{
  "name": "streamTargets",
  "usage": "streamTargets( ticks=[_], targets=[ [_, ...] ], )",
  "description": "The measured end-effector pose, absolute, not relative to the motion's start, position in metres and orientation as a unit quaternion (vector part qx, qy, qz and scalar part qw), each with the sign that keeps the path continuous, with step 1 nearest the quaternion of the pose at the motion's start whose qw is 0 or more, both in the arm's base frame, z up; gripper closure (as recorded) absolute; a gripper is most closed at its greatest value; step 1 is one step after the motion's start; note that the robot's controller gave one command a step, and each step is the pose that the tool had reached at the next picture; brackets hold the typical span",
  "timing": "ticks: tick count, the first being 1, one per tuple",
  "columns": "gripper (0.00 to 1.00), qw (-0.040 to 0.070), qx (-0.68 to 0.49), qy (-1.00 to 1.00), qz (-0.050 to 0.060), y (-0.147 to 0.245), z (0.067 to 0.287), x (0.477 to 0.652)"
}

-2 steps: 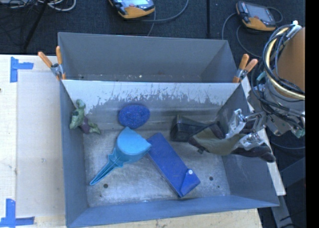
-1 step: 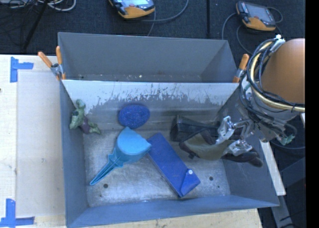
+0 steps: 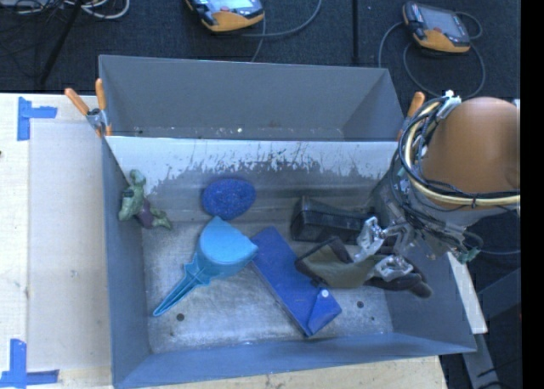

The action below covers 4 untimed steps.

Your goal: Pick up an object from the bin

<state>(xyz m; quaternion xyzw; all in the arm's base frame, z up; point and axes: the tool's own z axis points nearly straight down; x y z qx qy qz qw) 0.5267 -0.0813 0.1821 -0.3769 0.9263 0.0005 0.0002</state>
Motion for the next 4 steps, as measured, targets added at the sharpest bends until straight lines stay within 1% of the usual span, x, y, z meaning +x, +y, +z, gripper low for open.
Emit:
streamTargets(
  ticks=[1,2,3,4],
  targets=[
    [1.0,0.0,-0.377,0.926,0.0,-0.081,0.182,0.527],
    [1.0,-0.001,-0.413,0.911,0.001,-0.087,0.184,0.522],
    [1.0,0.0,-0.278,0.961,0.001,-0.091,0.16,0.514],
    [1.0,-0.001,-0.289,0.957,0.001,-0.088,0.148,0.516]
  ],
)
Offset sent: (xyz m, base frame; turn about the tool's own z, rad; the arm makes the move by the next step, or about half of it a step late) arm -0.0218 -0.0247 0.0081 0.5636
